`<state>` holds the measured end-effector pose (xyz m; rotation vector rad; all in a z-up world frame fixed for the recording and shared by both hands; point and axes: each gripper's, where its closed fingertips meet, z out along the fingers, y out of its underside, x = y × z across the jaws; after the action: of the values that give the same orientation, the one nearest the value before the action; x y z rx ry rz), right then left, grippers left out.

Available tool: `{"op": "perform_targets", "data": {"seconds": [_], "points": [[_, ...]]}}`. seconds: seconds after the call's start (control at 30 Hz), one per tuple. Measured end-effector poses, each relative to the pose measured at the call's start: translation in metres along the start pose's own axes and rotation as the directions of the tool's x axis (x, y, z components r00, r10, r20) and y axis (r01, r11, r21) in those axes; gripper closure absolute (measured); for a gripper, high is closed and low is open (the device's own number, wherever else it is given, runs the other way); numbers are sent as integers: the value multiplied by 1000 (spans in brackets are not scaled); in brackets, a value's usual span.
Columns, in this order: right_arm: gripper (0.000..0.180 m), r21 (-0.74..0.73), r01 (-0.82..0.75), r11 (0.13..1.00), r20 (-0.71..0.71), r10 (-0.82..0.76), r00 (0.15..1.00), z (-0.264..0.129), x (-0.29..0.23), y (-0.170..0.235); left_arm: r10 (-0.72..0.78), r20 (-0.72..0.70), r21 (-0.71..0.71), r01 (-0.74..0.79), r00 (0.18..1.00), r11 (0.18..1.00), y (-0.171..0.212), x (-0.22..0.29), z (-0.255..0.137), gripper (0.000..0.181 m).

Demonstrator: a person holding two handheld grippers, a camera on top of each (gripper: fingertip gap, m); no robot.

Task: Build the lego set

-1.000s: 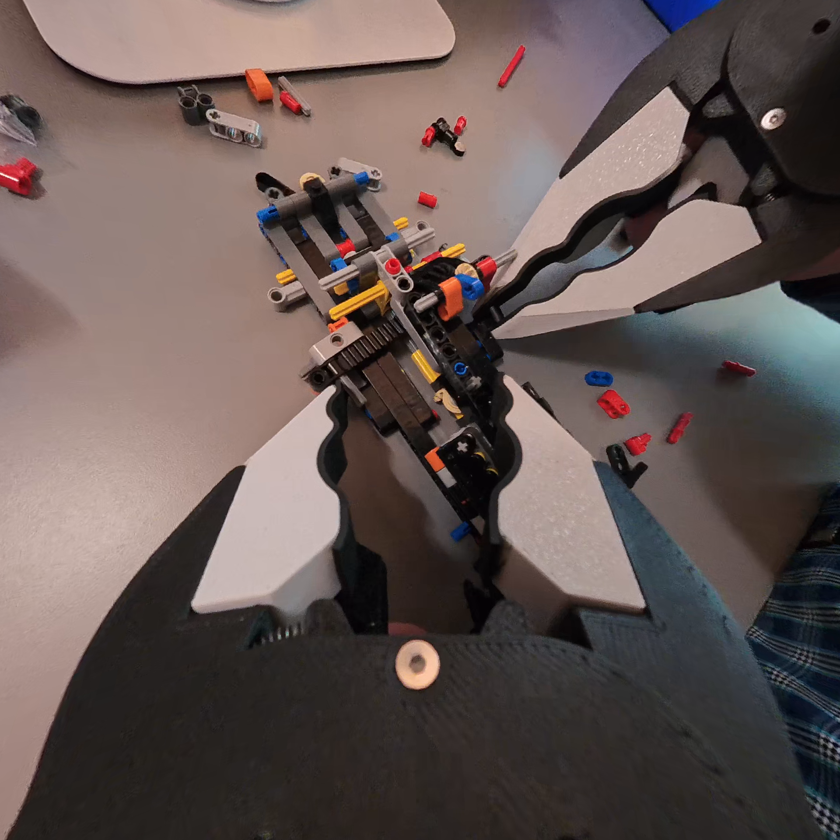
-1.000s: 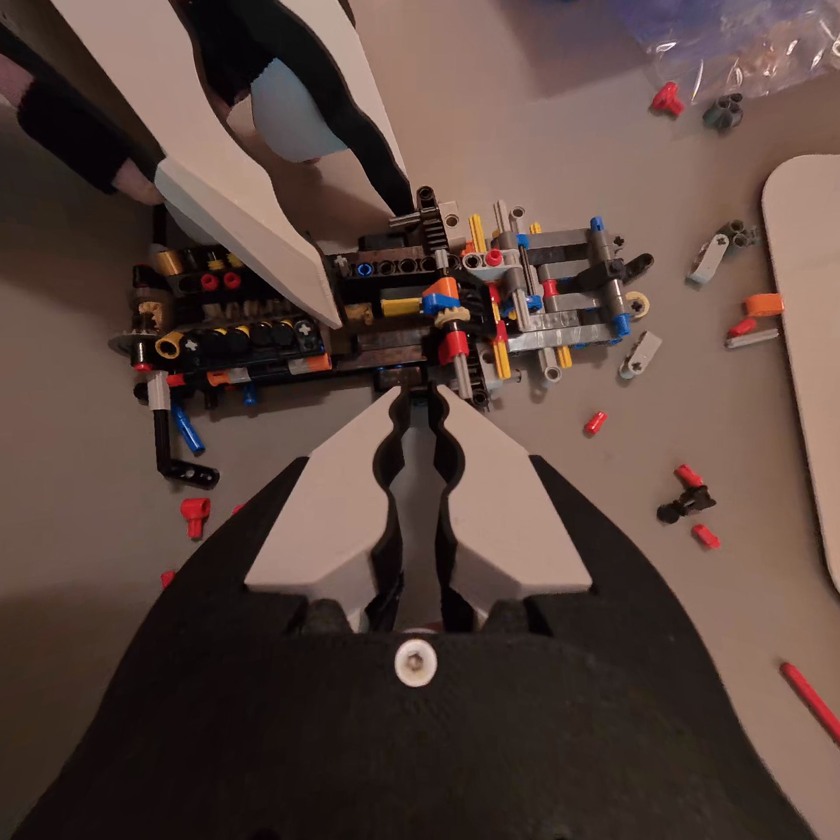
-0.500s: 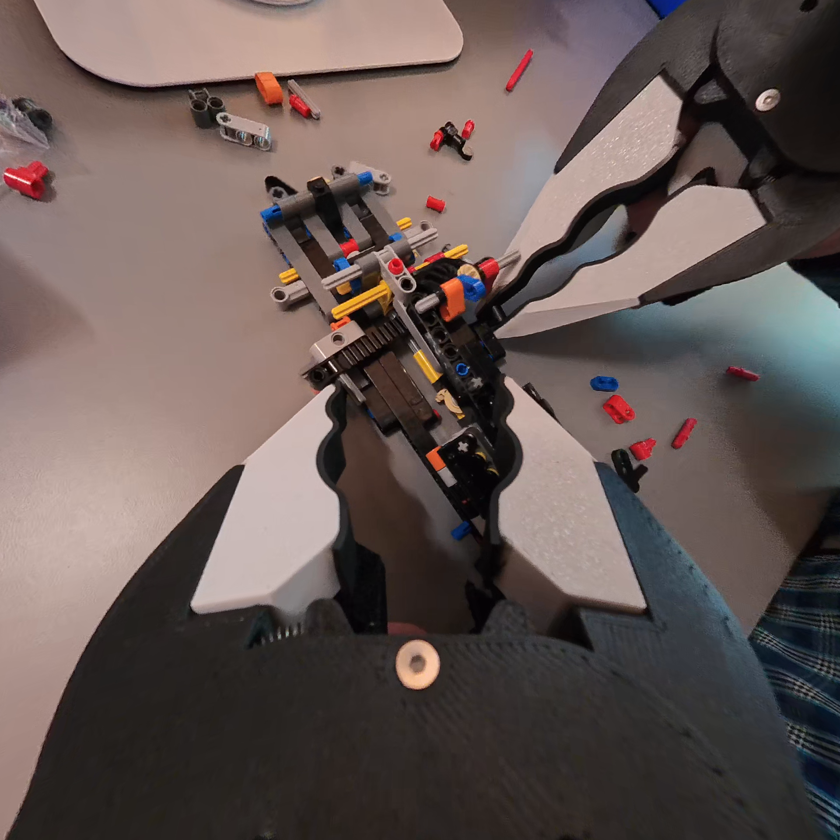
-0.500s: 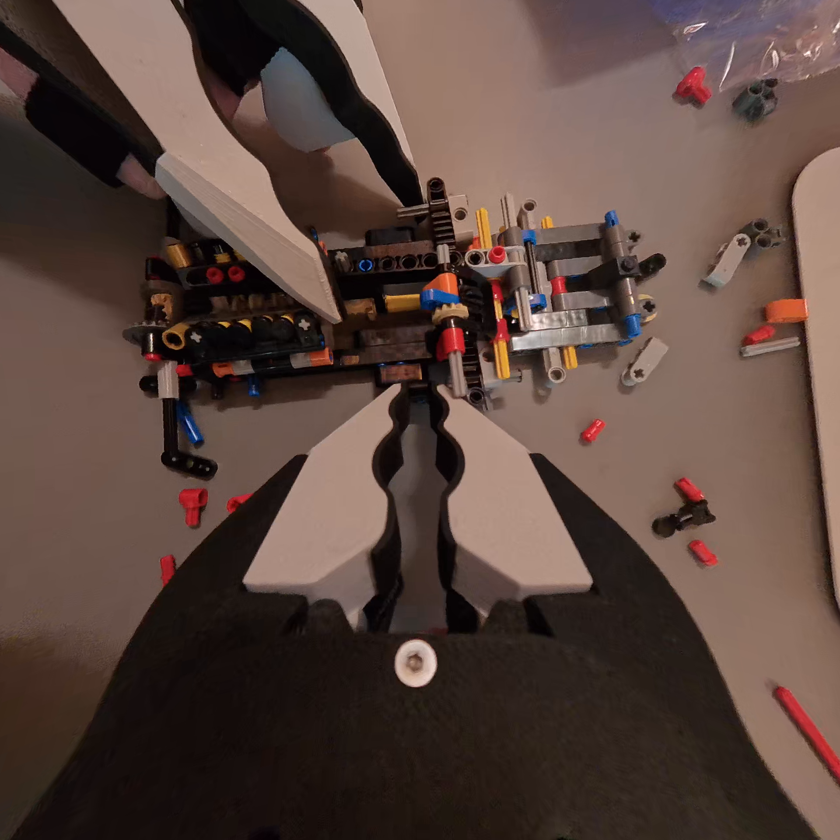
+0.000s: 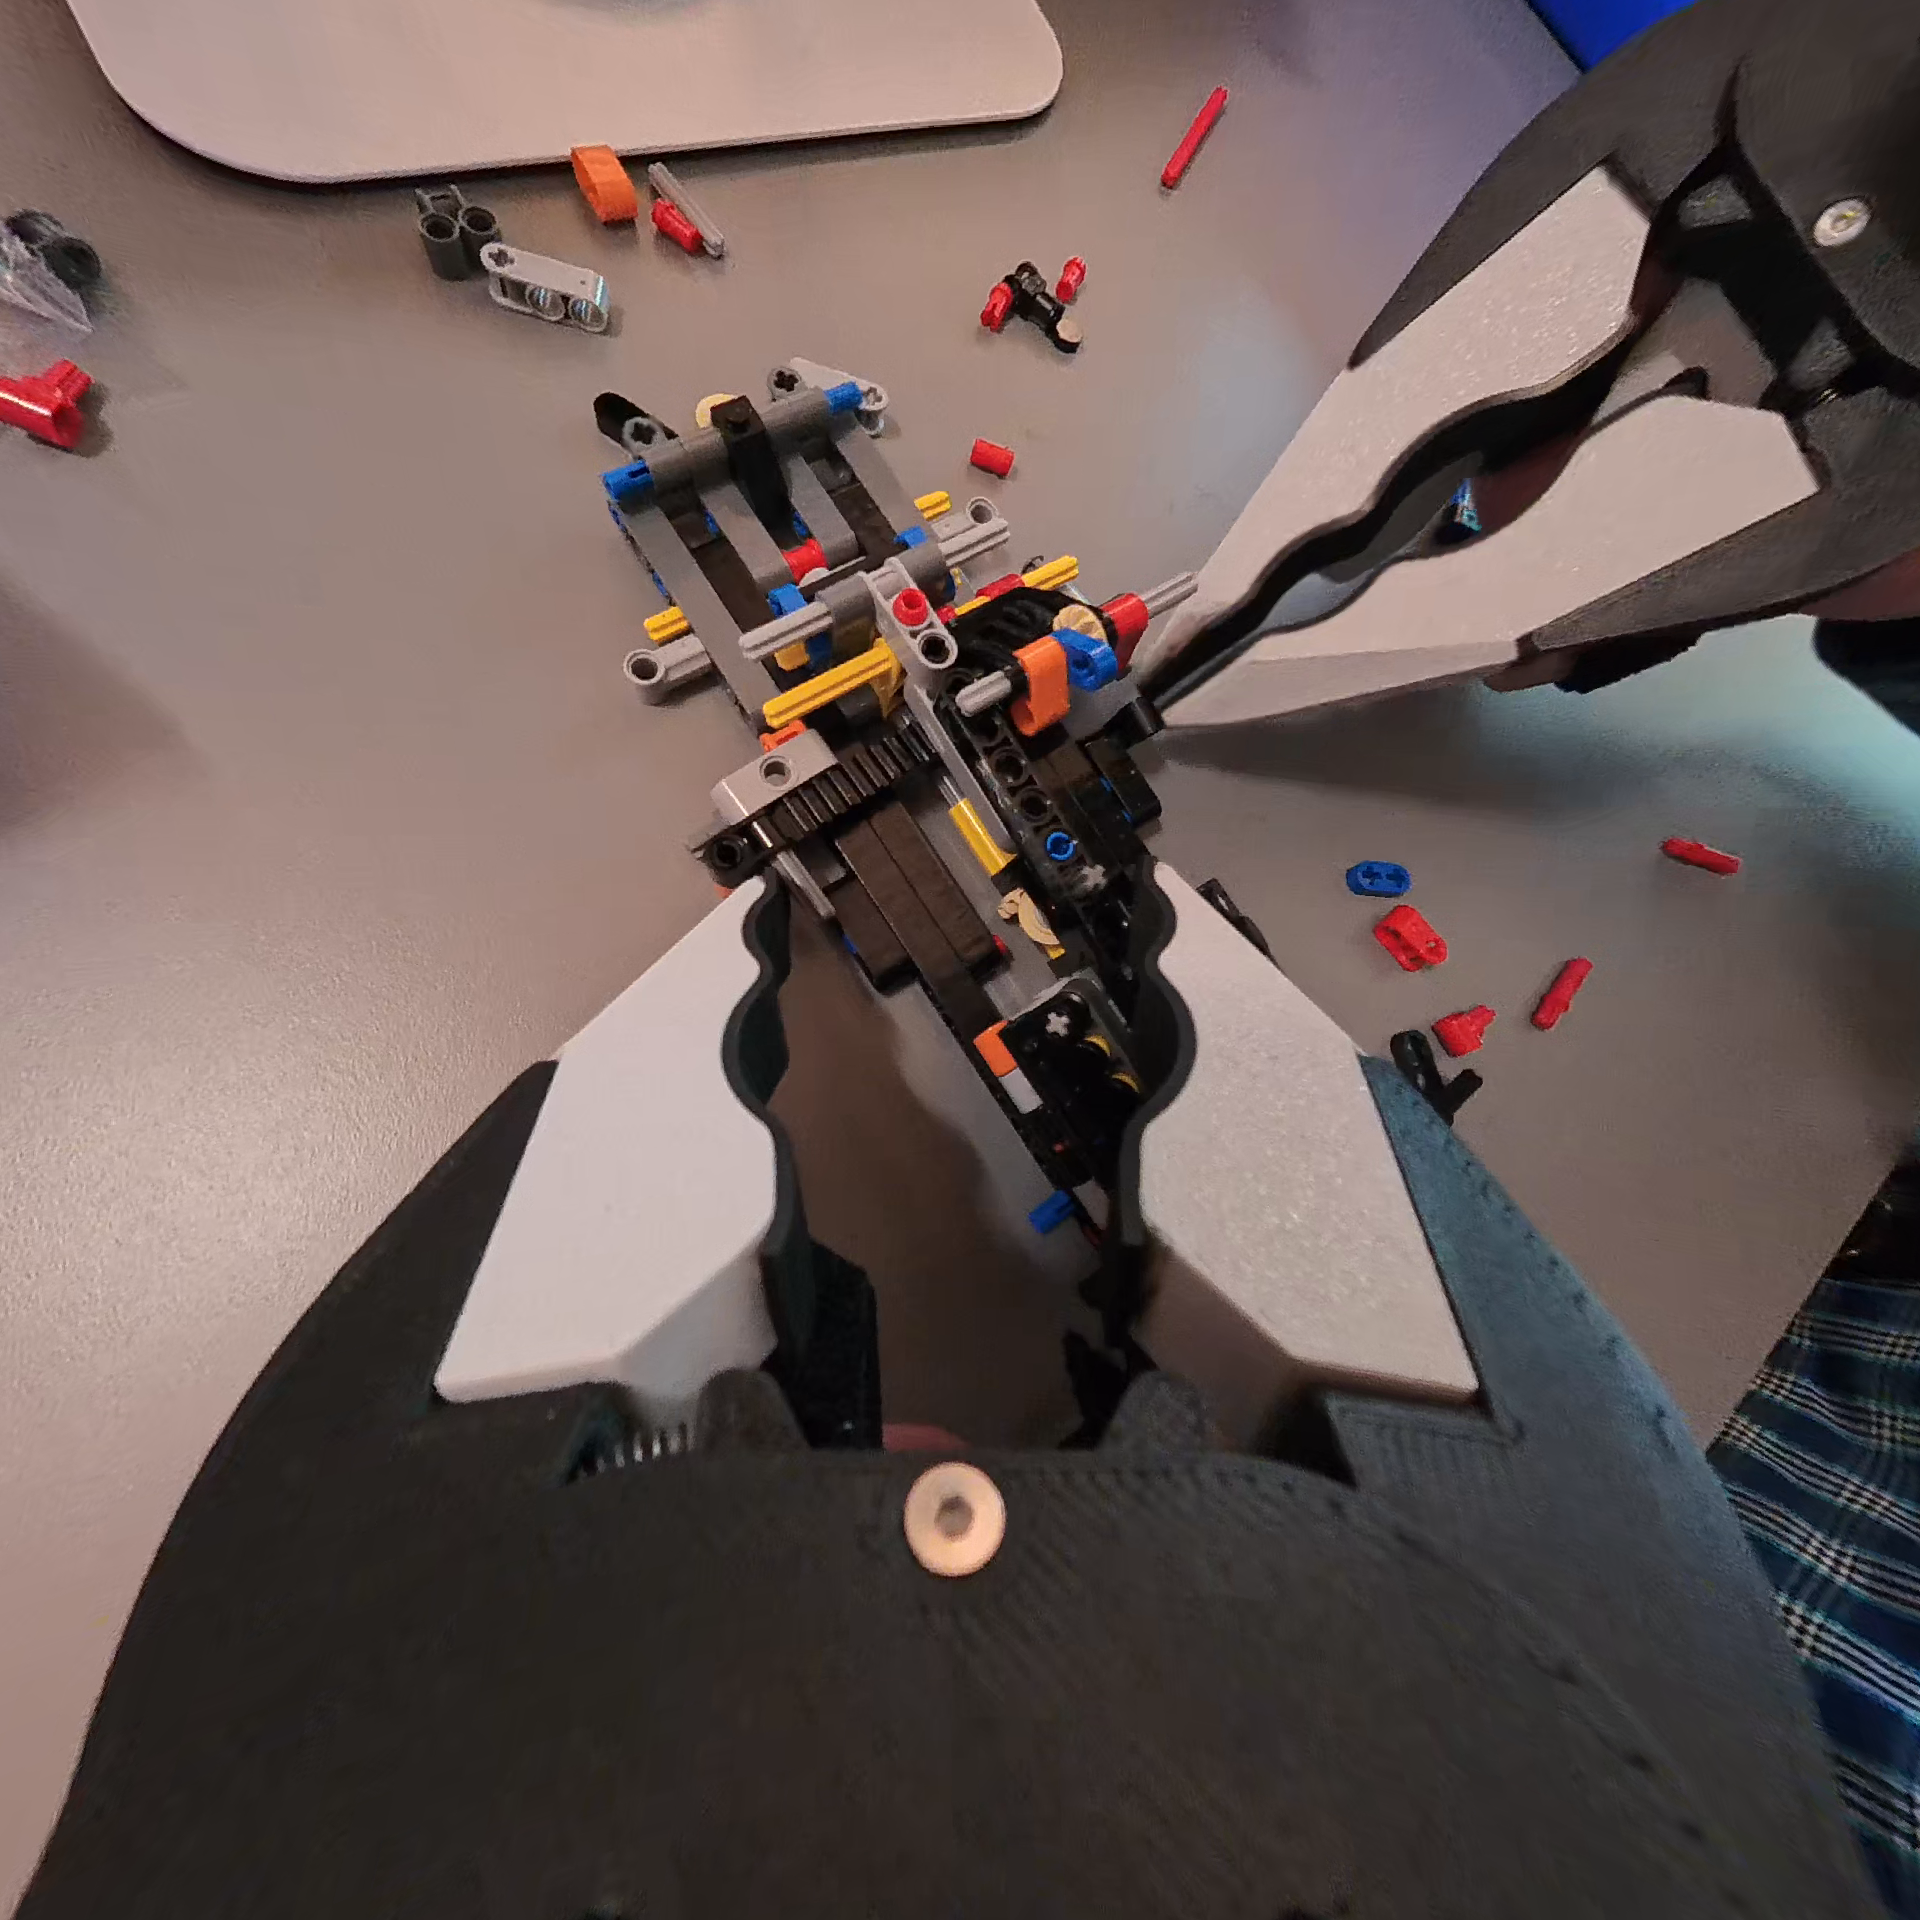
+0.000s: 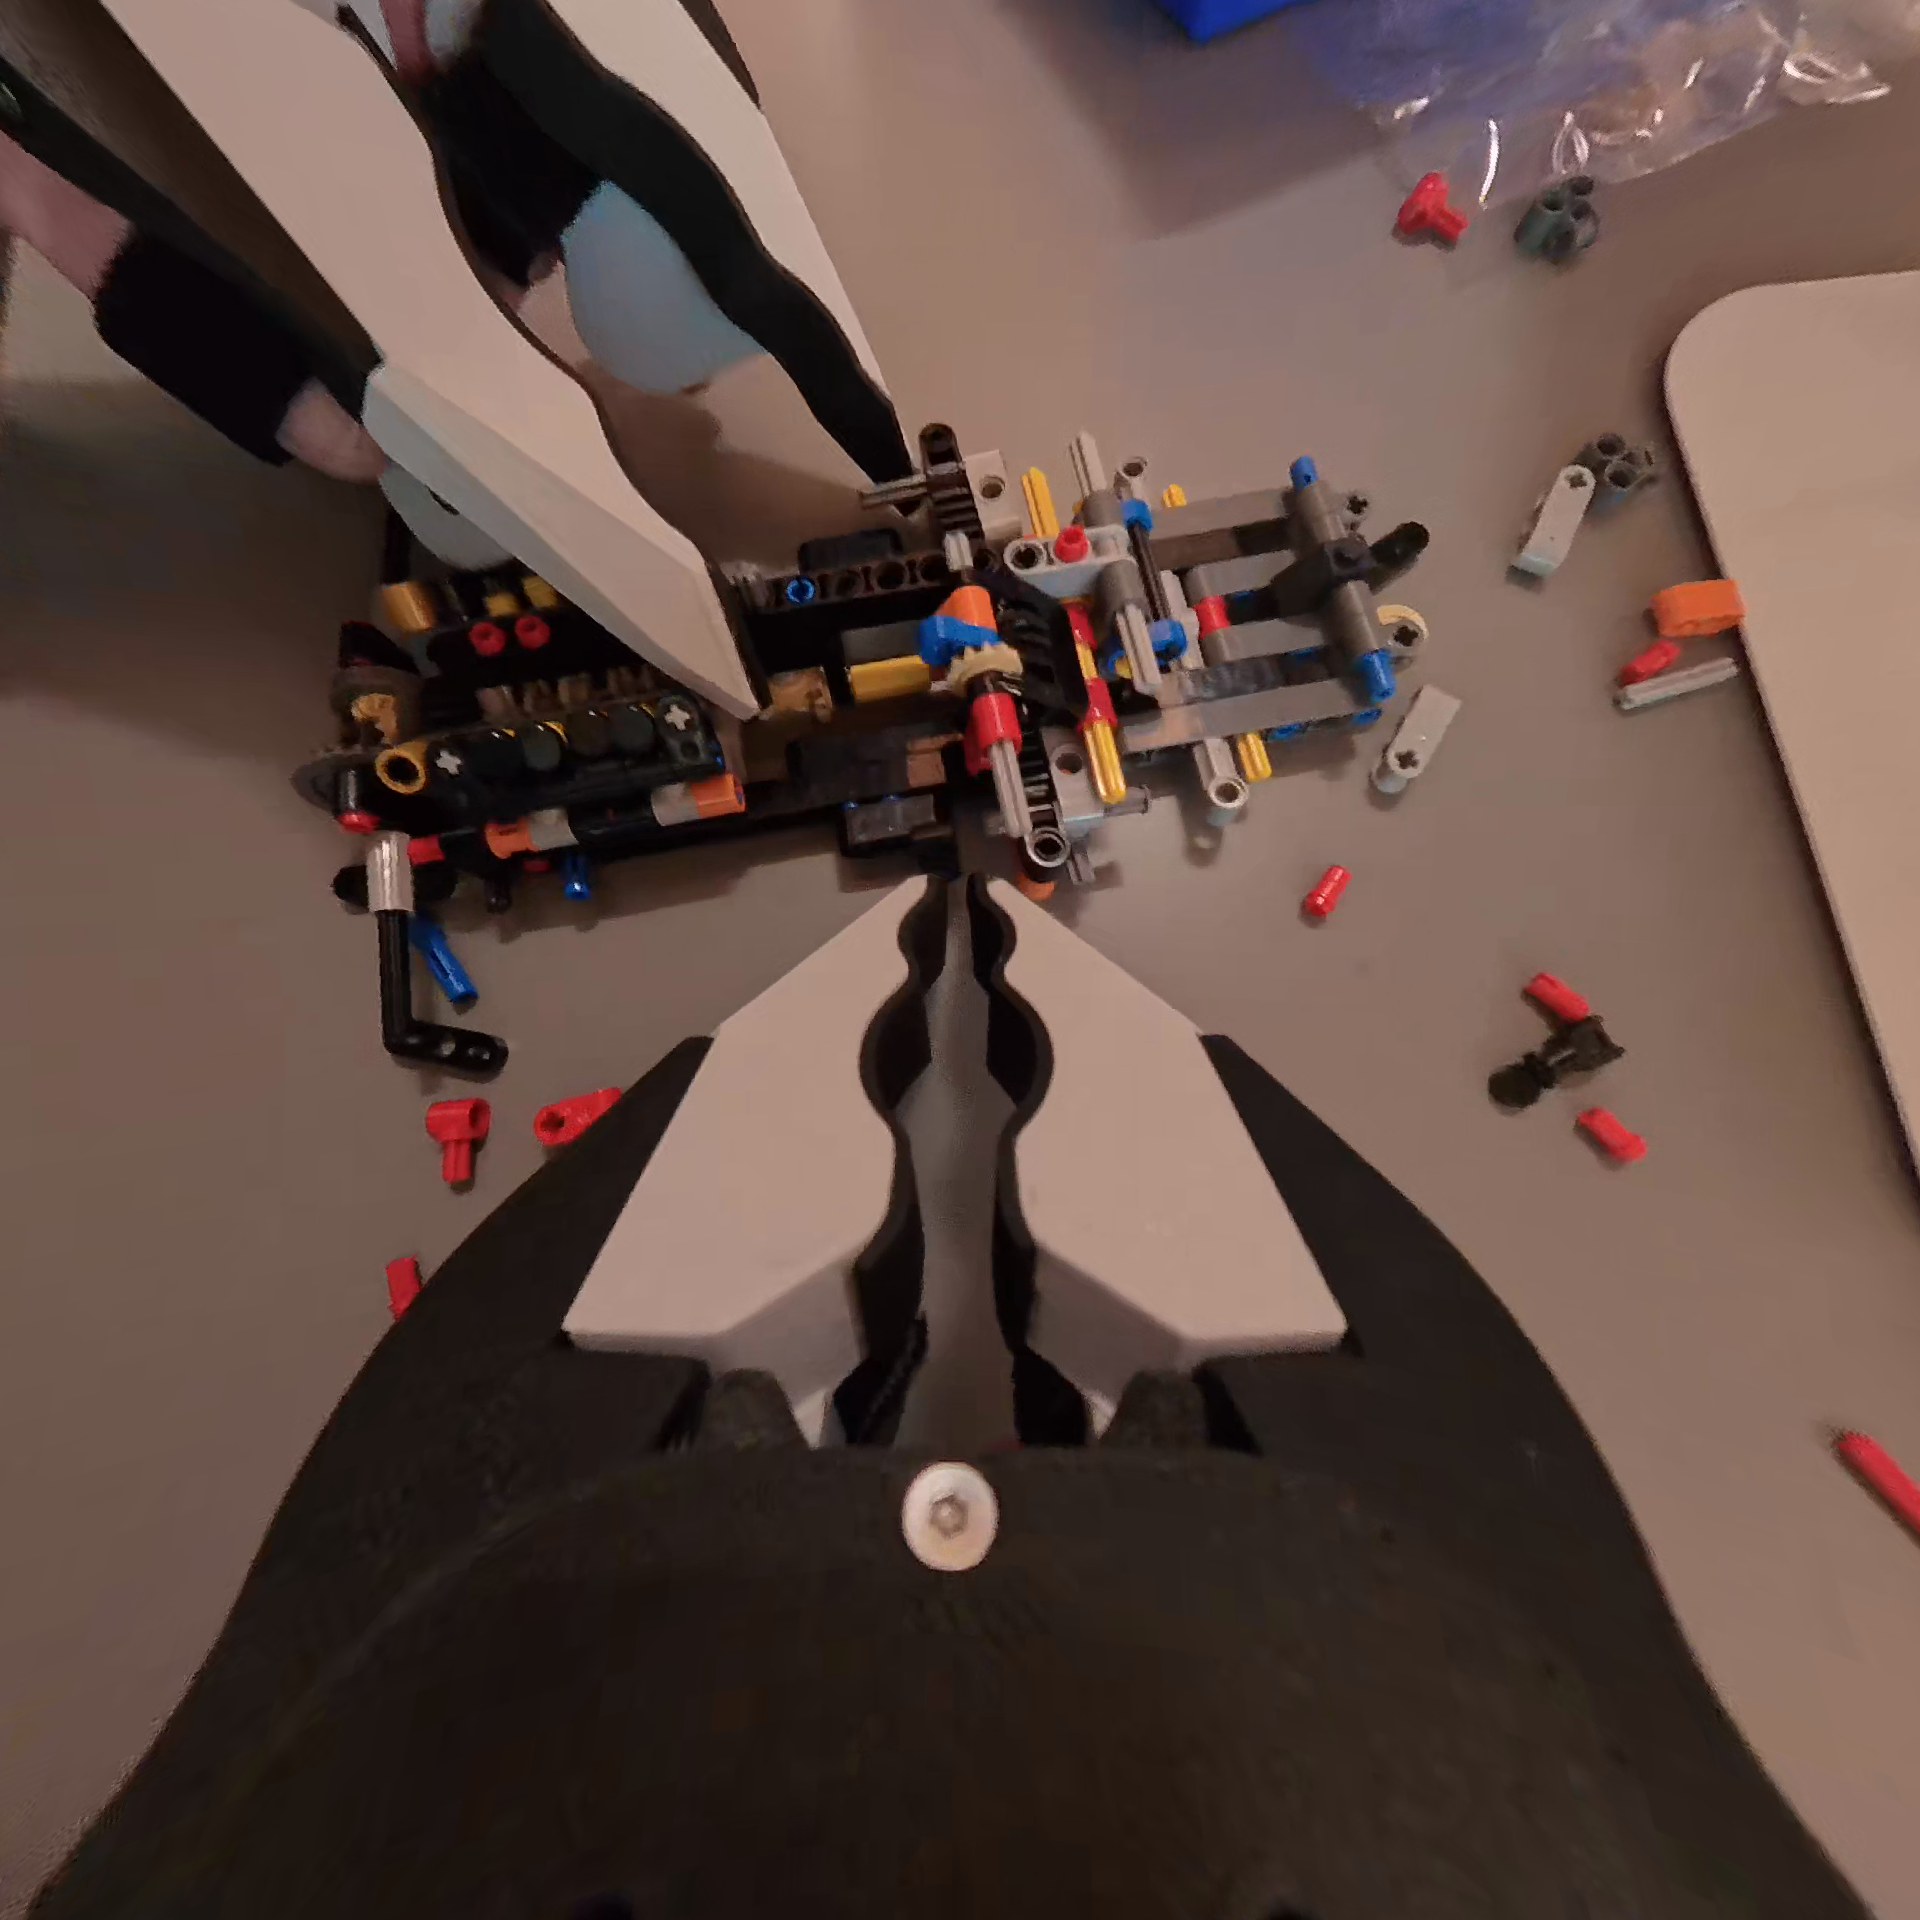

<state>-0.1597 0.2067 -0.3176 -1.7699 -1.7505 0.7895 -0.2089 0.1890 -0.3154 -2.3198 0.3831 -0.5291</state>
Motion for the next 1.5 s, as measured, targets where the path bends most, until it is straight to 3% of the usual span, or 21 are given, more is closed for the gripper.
{"op": "perform_targets", "data": {"seconds": [0.13,0.27,0.57,0.73,0.87,1.1,1.23,1.37,1.5], "points": [[178,3,6,1000,11,-6,1000,1,2,0,-5,-1,-1,5,1000,1000,0,0,0,116],[166,-3,63,998,31,-62,998,3,-4,2,-7,-4,0,7,1000,1000,0,1,1,117],[177,-36,-66,997,131,70,989,5,-3,0,-5,-10,3,5,1000,1000,0,1,1,116],[176,-59,-32,998,132,39,990,5,-3,0,-3,-9,4,3,1000,1000,0,0,0,116],[167,-68,3,998,98,4,995,-2,-2,4,9,-27,-8,-9,1000,1000,0,0,1,116],[169,-4,33,999,0,-33,999,-9,13,-2,105,-29,-46,-106,994,993,-9,-13,1,116],[171,5,60,998,-48,-59,997,-8,21,-4,164,50,-61,-161,985,985,-17,-28,-2,114],[162,21,82,996,-76,-80,994,-6,27,-11,209,122,-50,-205,970,978,-28,-34,-14,114],[156,37,98,994,-61,-96,994,-4,32,-16,208,139,-39,-204,968,978,-32,-15,-23,113]]}}
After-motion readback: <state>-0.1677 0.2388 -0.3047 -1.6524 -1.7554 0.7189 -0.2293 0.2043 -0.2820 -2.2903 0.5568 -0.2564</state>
